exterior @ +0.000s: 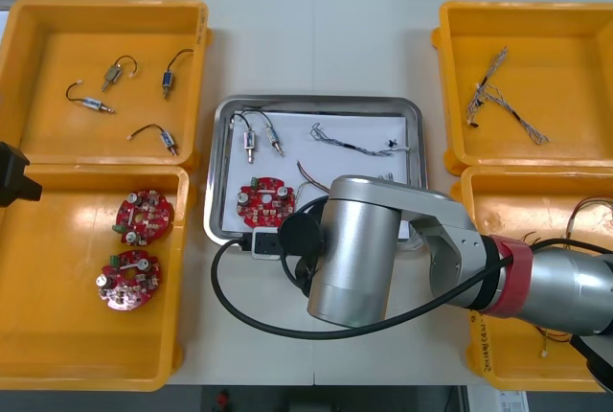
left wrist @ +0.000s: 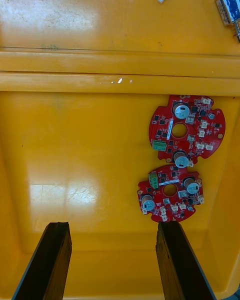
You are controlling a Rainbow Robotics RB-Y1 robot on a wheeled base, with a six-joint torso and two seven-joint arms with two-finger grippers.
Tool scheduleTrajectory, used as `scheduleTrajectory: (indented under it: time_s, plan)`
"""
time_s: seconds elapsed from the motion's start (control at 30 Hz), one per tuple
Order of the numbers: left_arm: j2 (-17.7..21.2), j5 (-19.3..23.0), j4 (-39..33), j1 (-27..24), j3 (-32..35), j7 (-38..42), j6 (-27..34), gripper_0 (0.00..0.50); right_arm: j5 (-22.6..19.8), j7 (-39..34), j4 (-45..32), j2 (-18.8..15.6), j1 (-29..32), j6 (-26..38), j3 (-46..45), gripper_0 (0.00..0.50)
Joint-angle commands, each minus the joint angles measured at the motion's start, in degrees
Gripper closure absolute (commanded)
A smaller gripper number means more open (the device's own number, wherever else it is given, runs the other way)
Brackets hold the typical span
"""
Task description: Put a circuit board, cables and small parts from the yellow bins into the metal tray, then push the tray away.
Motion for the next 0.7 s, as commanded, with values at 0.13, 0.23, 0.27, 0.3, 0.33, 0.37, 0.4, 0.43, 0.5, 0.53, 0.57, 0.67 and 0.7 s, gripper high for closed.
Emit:
scheduleTrajectory:
  time_s: [0.13, 0.23, 0.27, 0.3, 0.33, 0.37, 0.4, 0.43, 0.5, 0.53, 0.57, 0.67, 0.7]
  plan:
    - [2.51, 0.42, -1.81, 1.30, 1.49, -2.49, 0.37, 0.000, 0.88, 1.31, -0.12, 1.64, -1.71, -0.81, 0.80, 0.000]
    - [2.51, 0.42, -1.81, 1.30, 1.49, -2.49, 0.37, 0.000, 0.79, 1.31, -0.12, 1.72, -1.71, -0.81, 0.80, 0.000]
    - [2.51, 0.42, -1.81, 1.30, 1.49, -2.49, 0.37, 0.000, 0.79, 1.23, -0.12, 1.72, -1.71, -0.81, 0.80, 0.000]
    - [2.51, 0.42, -1.81, 1.30, 1.49, -2.49, 0.37, 0.000, 0.79, 1.23, -0.12, 1.72, -1.71, -0.81, 0.80, 0.012]
    - [2.51, 0.42, -1.81, 1.30, 1.49, -2.49, 0.37, 0.000, 0.79, 1.14, -0.12, 1.72, -1.71, -0.72, 0.80, 0.183]
    - [2.51, 0.42, -1.81, 1.30, 1.49, -2.49, 0.37, 0.000, 0.79, 0.96, -0.03, 1.72, -1.71, -0.72, 0.80, 0.388]
    - [2.51, 0.42, -1.81, 1.30, 1.49, -2.49, 0.37, 0.000, 0.79, 0.96, -0.12, 1.72, -1.71, -0.63, 0.89, 0.437]
    - [2.51, 0.42, -1.81, 1.30, 1.49, -2.49, 0.37, 0.000, 0.79, 0.96, -0.12, 1.72, -1.71, -0.63, 0.80, 0.471]
    - [2.51, 0.42, -1.81, 1.30, 1.49, -2.49, 0.37, 0.000, 0.70, 0.96, -0.12, 1.72, -1.71, -0.46, 0.80, 0.500]
    - [2.51, 0.42, -1.81, 1.30, 1.49, -2.49, 0.37, 0.000, 0.70, 0.96, -0.12, 1.72, -1.79, -0.46, 0.89, 0.500]
    - [2.51, 0.42, -1.81, 1.30, 1.49, -2.49, 0.37, 0.000, 0.70, 0.79, -0.12, 1.72, -1.79, -0.46, 0.80, 0.500]
    - [2.51, 0.42, -1.81, 1.30, 1.49, -2.49, 0.37, 0.000, 1.49, 0.61, -0.03, 1.72, -1.71, -0.46, 0.80, 0.500]
    - [2.51, 0.42, -1.81, 1.30, 1.49, -2.49, 0.37, 0.000, 2.02, 0.61, -0.12, 1.72, -1.79, -0.46, 0.80, 0.500]
